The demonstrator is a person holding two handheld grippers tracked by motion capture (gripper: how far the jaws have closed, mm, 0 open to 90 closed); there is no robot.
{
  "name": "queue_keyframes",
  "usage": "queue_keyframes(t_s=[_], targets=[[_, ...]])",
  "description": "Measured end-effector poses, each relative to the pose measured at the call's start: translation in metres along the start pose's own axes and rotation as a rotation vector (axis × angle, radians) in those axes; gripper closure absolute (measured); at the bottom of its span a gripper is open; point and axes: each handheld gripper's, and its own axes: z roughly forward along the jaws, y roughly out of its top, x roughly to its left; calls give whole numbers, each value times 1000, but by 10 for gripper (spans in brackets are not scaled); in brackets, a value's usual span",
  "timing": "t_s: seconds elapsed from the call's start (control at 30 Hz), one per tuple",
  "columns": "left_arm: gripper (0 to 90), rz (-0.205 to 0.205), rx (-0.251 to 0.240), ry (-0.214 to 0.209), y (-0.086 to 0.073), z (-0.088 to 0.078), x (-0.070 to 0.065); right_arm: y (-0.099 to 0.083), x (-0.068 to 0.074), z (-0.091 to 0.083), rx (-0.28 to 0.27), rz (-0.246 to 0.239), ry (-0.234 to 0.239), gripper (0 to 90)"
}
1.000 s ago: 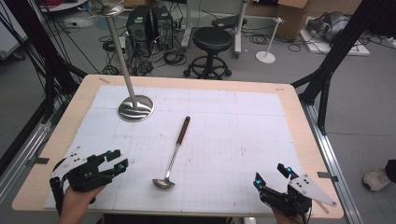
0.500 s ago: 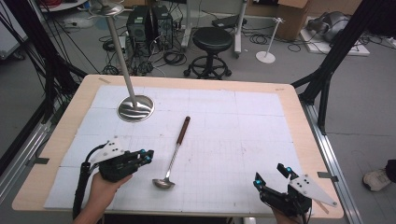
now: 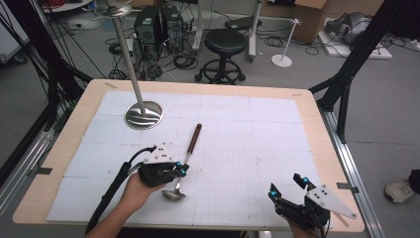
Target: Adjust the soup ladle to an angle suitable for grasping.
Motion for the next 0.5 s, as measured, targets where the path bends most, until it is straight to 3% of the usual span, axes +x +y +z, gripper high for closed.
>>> queue_keyframes(t_s=[0.13, 0.33, 0.5], targets=[[896, 10, 36, -14, -2, 6, 0, 0, -1, 0, -1, -1, 1, 161], [895, 7, 151, -29, -6, 17, 6, 0, 0, 1, 0, 3, 3, 161], [895, 11, 200, -43, -9, 21, 8, 0, 1, 1, 2, 5, 2, 162]])
